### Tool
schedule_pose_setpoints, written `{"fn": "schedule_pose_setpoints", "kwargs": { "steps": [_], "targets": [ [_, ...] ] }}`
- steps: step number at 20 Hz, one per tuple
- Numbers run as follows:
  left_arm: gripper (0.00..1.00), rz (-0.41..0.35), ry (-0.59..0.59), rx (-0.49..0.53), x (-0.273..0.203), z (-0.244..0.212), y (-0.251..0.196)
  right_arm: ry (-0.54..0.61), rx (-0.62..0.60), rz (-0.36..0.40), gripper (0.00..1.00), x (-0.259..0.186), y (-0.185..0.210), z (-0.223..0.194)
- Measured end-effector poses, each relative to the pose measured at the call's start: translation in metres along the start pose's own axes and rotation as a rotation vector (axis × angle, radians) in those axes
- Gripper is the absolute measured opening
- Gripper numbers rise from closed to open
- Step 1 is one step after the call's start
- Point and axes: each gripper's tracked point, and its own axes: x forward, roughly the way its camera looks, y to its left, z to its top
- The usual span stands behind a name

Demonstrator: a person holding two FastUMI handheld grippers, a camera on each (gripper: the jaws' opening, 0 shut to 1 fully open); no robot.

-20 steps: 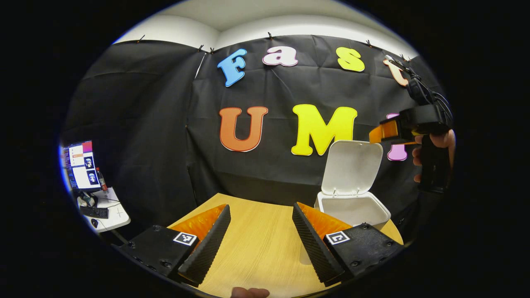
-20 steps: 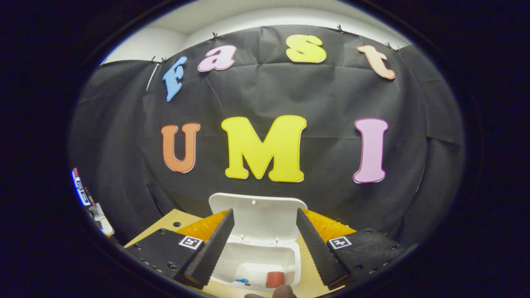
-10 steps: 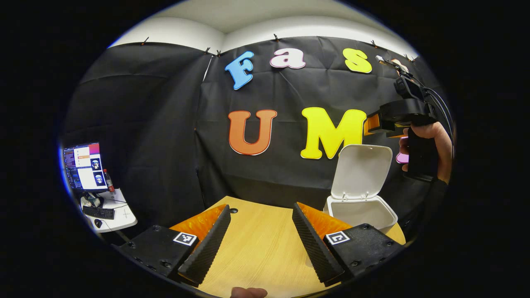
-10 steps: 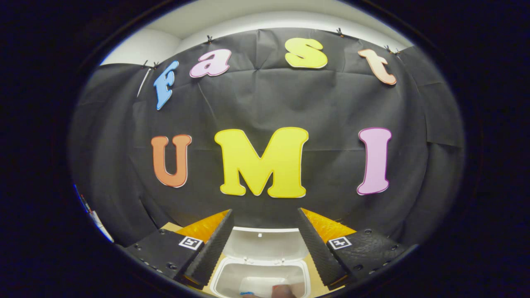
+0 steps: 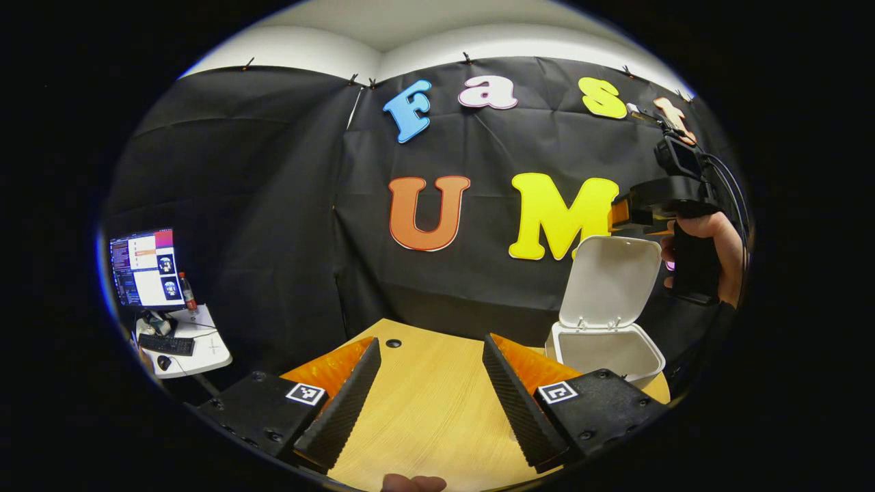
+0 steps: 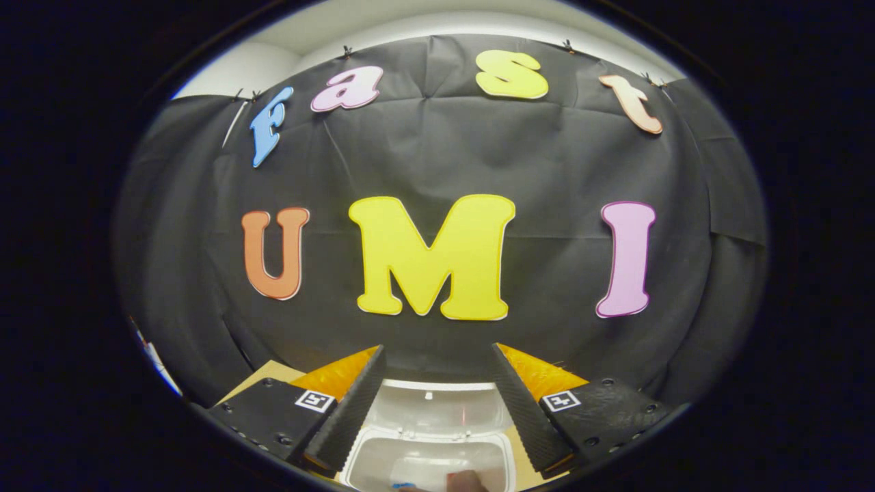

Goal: Press the lid of the desktop garbage bin to open it, pick up the crumpled paper on the desktop and throw it into the bin, then pick up the pop can on the desktop and drop it into the bin, and finally close the garbage bin lid.

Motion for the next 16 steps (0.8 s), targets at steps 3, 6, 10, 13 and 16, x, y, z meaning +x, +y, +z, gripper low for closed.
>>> {"fn": "schedule_pose_setpoints", "kwargs": {
  "steps": [3,6,10,13,16],
  "targets": [
    [0.97,0.001,-0.004,0.002,-0.001,0.001,0.0,0.025,0.011,-0.002,0.94,0.001,-0.001,-0.006],
    [0.97,-0.005,-0.007,0.001,-0.004,0.002,0.0,0.025,0.005,-0.003,0.95,0.0,-0.004,-0.006],
    [0.97,-0.008,-0.019,0.006,-0.01,0.004,0.002,0.032,0.012,-0.003,0.96,-0.013,-0.004,-0.011],
    [0.97,-0.023,-0.03,0.006,-0.015,0.008,0.001,0.039,0.003,-0.008,0.96,-0.024,-0.005,-0.018],
    [0.97,-0.04,-0.036,0.01,-0.023,0.008,0.002,0.048,0.002,-0.012,0.96,-0.039,-0.005,-0.028]
  ]
}}
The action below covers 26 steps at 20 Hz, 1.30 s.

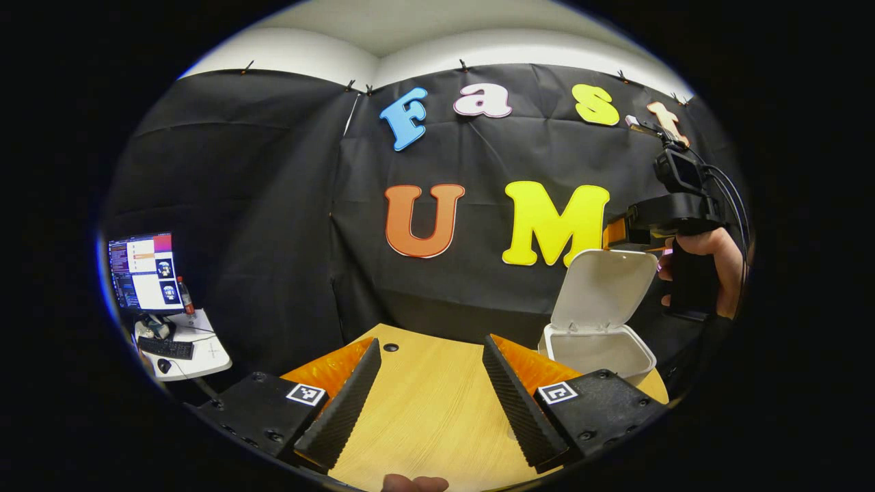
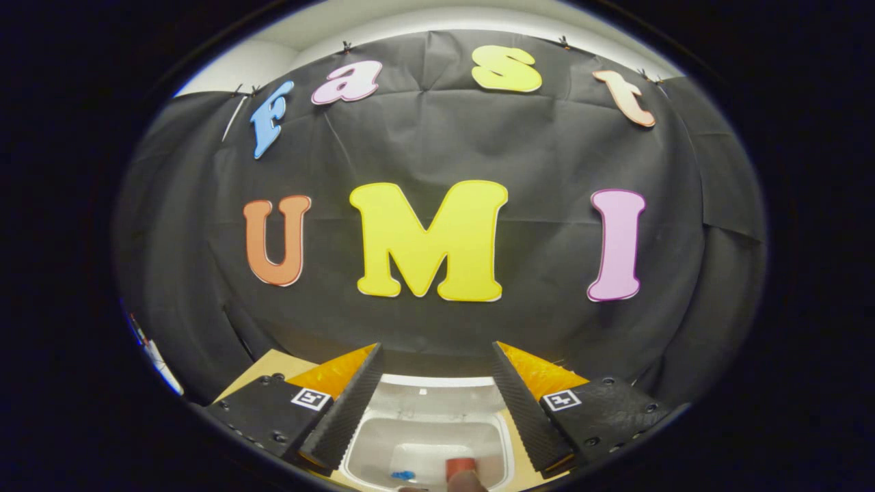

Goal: Press the lid of the desktop garbage bin to open it, pick up the crumpled paper on the desktop and throw it into the bin, then pick up the pop can on the desktop and drop it into the bin, and finally close the garbage bin lid.

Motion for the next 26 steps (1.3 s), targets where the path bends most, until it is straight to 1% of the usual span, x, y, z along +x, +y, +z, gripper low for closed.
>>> {"fn": "schedule_pose_setpoints", "kwargs": {
  "steps": [7,8,10,12,13,16,17,21,26],
  "targets": [
    [0.97,-0.031,-0.019,0.016,-0.013,0.007,0.005,0.043,0.0,-0.016,0.96,-0.029,-0.002,-0.031],
    [0.96,-0.036,-0.021,0.02,-0.015,0.007,0.005,0.051,0.0,-0.017,0.98,-0.032,-0.003,-0.036],
    [0.97,-0.048,-0.021,0.023,-0.018,0.007,0.005,0.073,0.006,-0.021,0.96,-0.037,-0.003,-0.048],
    [0.96,-0.058,-0.018,0.022,-0.02,0.007,0.005,0.092,0.004,-0.024,0.98,-0.044,-0.004,-0.059],
    [0.97,-0.058,-0.015,0.025,-0.022,0.006,0.007,0.1,0.0,-0.028,0.96,-0.046,-0.005,-0.066],
    [0.97,-0.06,-0.021,0.022,-0.025,0.008,0.01,0.136,-0.001,-0.039,0.96,-0.051,-0.007,-0.086],
    [0.96,-0.06,-0.022,0.021,-0.026,0.008,0.012,0.148,0.0,-0.041,0.98,-0.052,-0.007,-0.093],
    [0.97,-0.051,-0.021,0.017,-0.029,0.007,0.02,0.197,-0.011,-0.049,0.97,-0.055,-0.008,-0.117],
    [0.96,-0.049,-0.012,0.003,-0.028,0.003,0.027,0.227,-0.019,-0.054,0.97,-0.054,-0.008,-0.13]
  ]
}}
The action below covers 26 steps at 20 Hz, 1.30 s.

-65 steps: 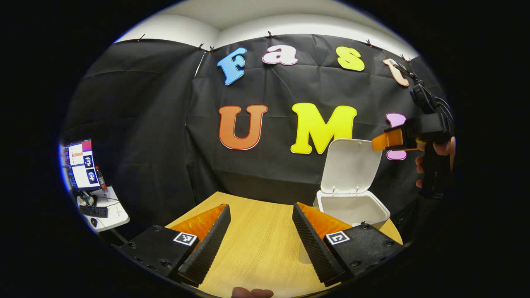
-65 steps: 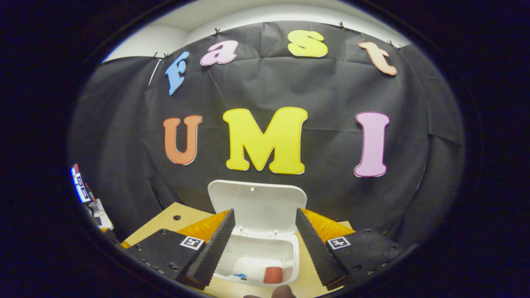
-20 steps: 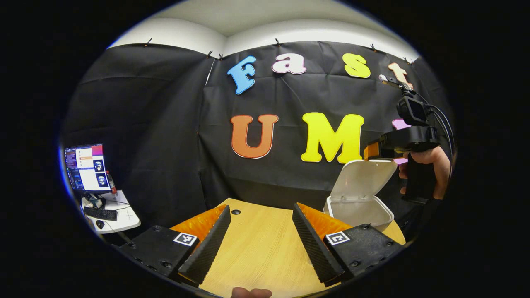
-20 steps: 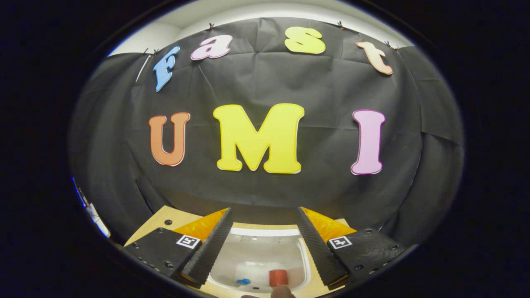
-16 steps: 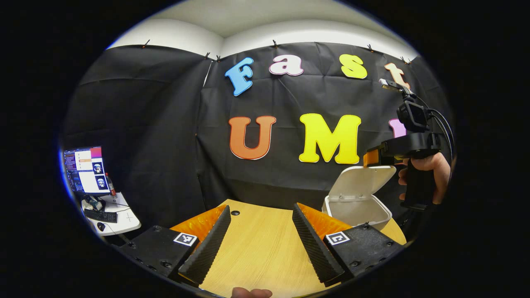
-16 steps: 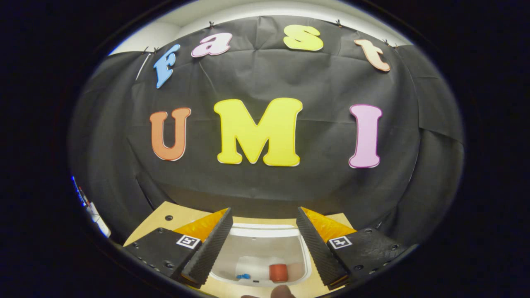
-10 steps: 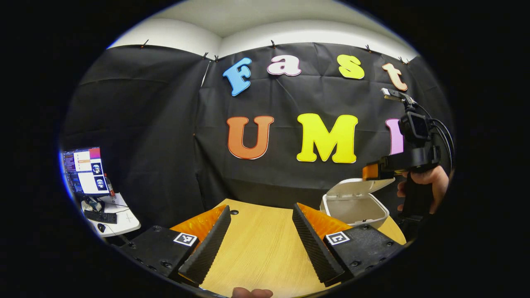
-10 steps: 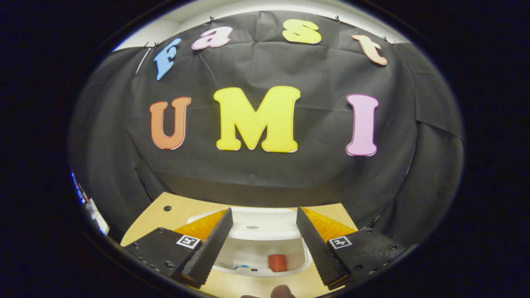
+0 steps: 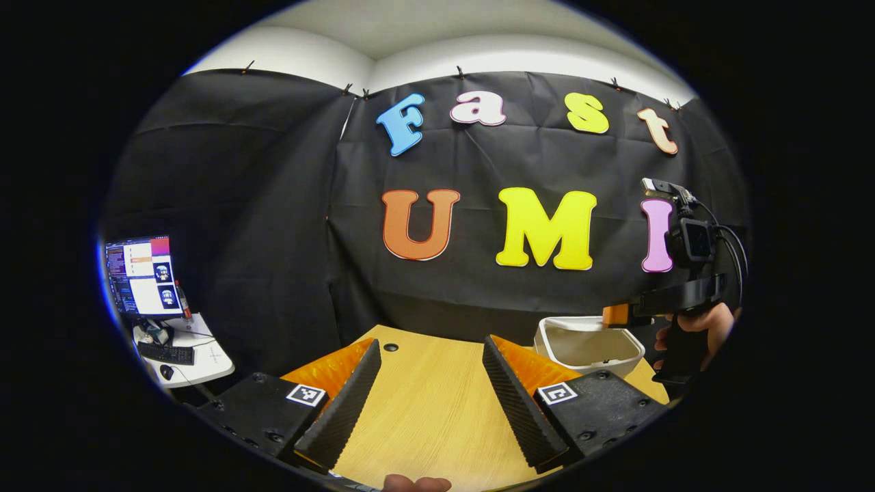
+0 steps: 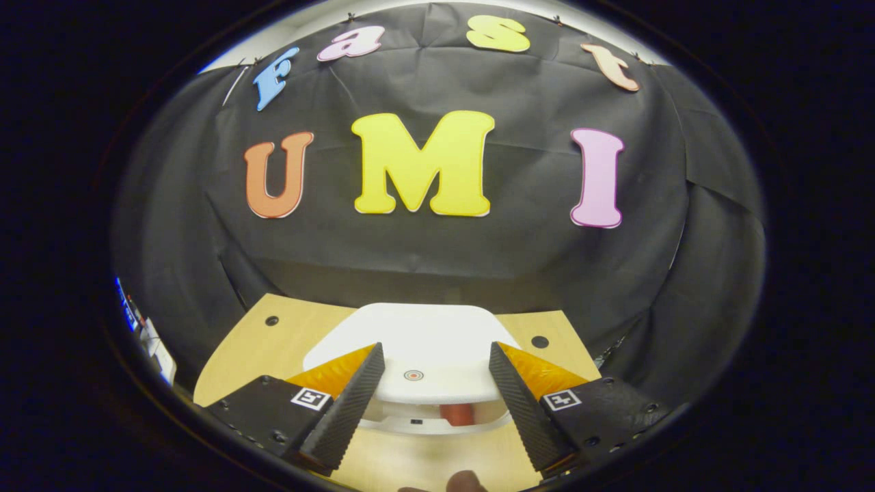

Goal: Press the lid of the desktop garbage bin to open it, pick up the crumpled paper on the desktop and throw it into the bin, then pick up the pop can on the desktop and drop it into the bin, and finally close the garbage bin lid.

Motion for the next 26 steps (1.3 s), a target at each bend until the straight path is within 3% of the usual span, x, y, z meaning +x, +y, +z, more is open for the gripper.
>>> {"fn": "schedule_pose_setpoints", "kwargs": {
  "steps": [15,20,26],
  "targets": [
    [0.96,0.004,0.013,-0.01,0.012,-0.007,0.01,0.135,0.004,0.019,0.95,0.019,0.01,-0.051],
    [0.97,0.005,0.02,-0.036,0.021,-0.009,0.013,0.096,0.006,0.039,0.96,0.022,0.013,-0.056],
    [0.96,-0.057,0.009,-0.07,0.025,-0.002,-0.008,-0.035,-0.014,0.021,0.99,0.024,0.012,-0.064]
  ]
}}
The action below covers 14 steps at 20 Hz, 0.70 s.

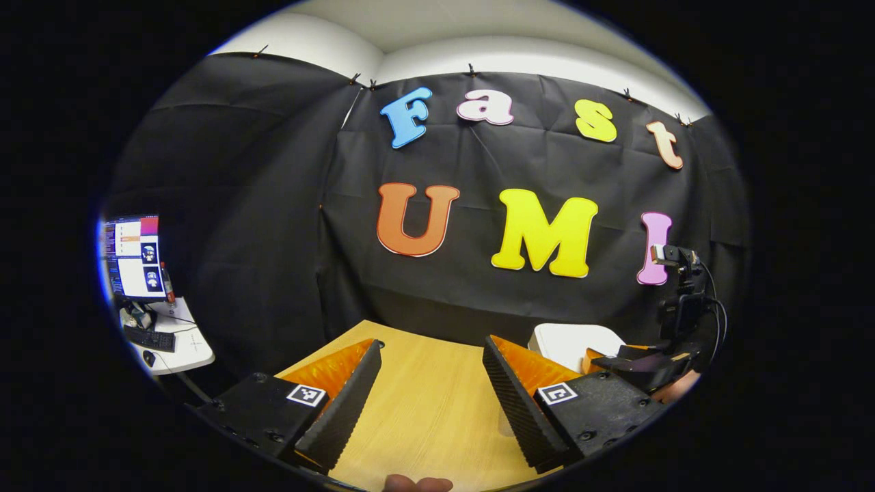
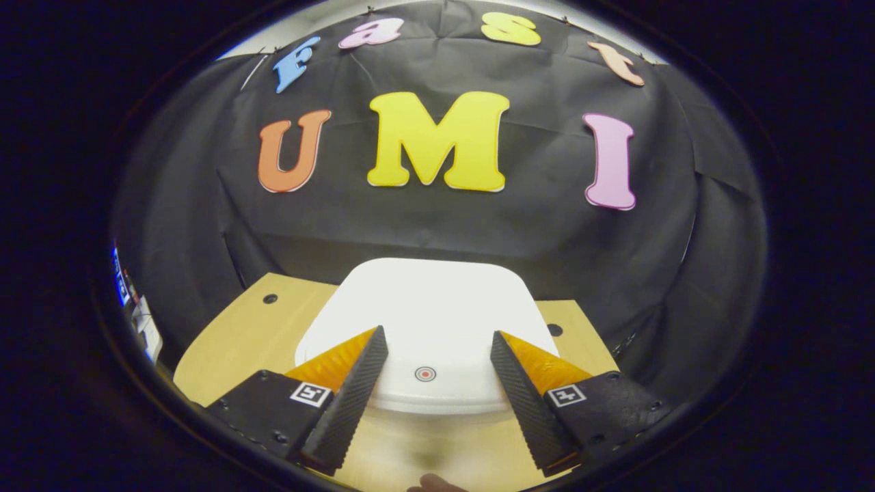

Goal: Press the lid of the desktop garbage bin to open it, pick up the crumpled paper on the desktop and throw it into the bin, then pick up the pop can on the desktop and drop it into the bin, and finally close the garbage bin lid.

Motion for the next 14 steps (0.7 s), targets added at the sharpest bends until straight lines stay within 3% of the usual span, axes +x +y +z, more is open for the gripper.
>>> {"fn": "schedule_pose_setpoints", "kwargs": {
  "steps": [4,8,14],
  "targets": [
    [0.96,-0.018,-0.005,0.015,0.002,0.008,-0.004,-0.048,0.078,-0.005,0.96,-0.001,-0.002,0.009],
    [0.96,-0.033,-0.025,0.034,-0.001,0.018,-0.007,-0.07,0.036,0.008,0.94,-0.01,0.003,0.017],
    [0.96,-0.072,-0.045,0.05,-0.005,0.028,-0.021,-0.203,0.054,0.016,0.94,-0.062,-0.022,0.047]
  ]
}}
